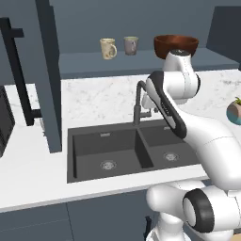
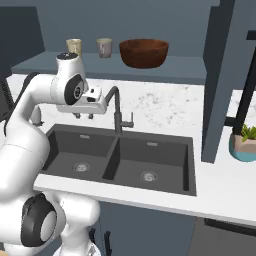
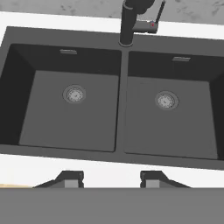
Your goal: Gather all objects into one cabinet and sort the glasses and bowls to opposite sides.
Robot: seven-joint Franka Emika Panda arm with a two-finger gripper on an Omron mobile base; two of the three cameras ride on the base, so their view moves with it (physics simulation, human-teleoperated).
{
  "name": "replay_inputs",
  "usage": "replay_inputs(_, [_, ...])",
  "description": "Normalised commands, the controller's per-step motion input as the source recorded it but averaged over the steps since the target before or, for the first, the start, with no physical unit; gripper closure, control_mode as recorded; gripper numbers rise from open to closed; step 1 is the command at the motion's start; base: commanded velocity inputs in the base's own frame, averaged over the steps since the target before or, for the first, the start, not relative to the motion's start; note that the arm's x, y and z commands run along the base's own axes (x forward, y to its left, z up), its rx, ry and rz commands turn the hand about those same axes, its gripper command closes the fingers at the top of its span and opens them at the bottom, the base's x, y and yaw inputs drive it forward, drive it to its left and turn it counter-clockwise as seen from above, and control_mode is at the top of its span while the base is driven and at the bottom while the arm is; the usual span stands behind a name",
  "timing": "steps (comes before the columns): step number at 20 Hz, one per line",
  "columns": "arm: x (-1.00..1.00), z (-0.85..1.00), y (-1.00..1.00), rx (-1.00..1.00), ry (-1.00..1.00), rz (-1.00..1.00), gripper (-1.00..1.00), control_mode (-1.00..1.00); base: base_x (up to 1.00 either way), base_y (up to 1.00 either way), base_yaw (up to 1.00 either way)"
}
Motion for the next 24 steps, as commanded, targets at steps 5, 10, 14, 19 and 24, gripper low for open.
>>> replay_inputs(5, [0.0, 0.0, 0.0, 0.0, 0.0, 0.0, -1.0, 1.0, -0.08, 0.0, 0.0])
replay_inputs(10, [0.0, 0.0, 0.0, 0.0, 0.0, 0.0, -1.0, 1.0, -0.69, -0.01, -0.05])
replay_inputs(14, [0.0, 0.0, 0.0, 0.0, 0.0, 0.0, -1.0, 1.0, -0.96, -0.06, -0.16])
replay_inputs(19, [0.0, 0.0, 0.0, 0.0, 0.0, 0.0, -1.0, 1.0, -0.7, -0.08, -0.37])
replay_inputs(24, [0.0, 0.0, 0.0, 0.0, 0.0, 0.0, -1.0, 1.0, 0.0, -0.06, -0.65])
